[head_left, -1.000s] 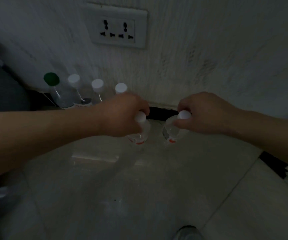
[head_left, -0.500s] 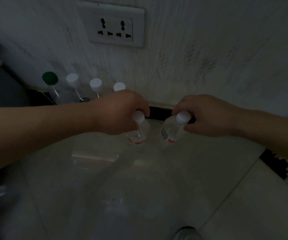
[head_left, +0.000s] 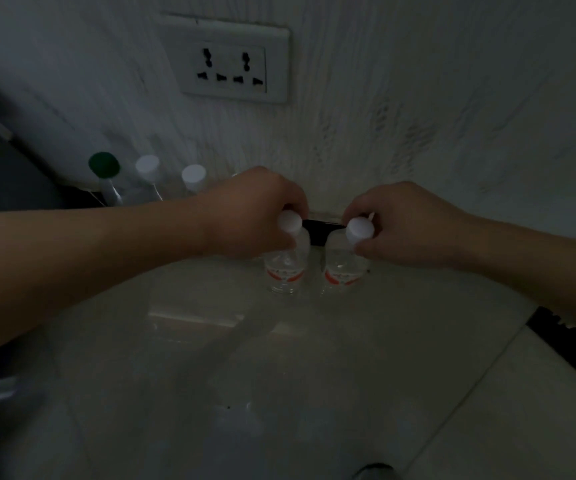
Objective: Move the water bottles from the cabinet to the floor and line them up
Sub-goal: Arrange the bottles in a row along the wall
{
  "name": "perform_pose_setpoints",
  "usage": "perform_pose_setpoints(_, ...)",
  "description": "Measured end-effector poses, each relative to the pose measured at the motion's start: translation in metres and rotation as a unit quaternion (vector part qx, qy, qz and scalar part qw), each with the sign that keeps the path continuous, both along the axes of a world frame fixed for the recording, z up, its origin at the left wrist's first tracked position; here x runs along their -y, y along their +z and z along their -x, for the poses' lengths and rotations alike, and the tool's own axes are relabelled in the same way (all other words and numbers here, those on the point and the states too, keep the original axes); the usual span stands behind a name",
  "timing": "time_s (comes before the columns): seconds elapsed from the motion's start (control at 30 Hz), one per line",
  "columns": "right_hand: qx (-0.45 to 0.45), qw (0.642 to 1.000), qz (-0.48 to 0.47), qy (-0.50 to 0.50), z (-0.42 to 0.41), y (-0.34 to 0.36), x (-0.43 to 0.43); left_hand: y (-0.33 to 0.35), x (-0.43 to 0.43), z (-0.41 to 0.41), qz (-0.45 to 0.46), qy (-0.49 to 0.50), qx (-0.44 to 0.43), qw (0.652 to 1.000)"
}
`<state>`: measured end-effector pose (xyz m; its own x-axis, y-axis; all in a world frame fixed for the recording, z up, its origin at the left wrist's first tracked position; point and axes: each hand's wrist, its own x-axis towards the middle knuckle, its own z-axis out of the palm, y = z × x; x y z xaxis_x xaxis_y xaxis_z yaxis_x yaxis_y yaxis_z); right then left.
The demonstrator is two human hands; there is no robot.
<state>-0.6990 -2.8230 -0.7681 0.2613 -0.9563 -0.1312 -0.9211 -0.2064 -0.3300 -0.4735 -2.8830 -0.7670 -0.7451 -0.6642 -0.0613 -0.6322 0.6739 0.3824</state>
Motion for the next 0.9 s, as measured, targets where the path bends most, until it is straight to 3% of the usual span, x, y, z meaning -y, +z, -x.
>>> perform_pose_setpoints(0.9,0.0,0.999,0.033,-0.009,-0.009,-0.004,0.037,-0.003,0.036,0.022,0.044,0.009,-0.004,0.999)
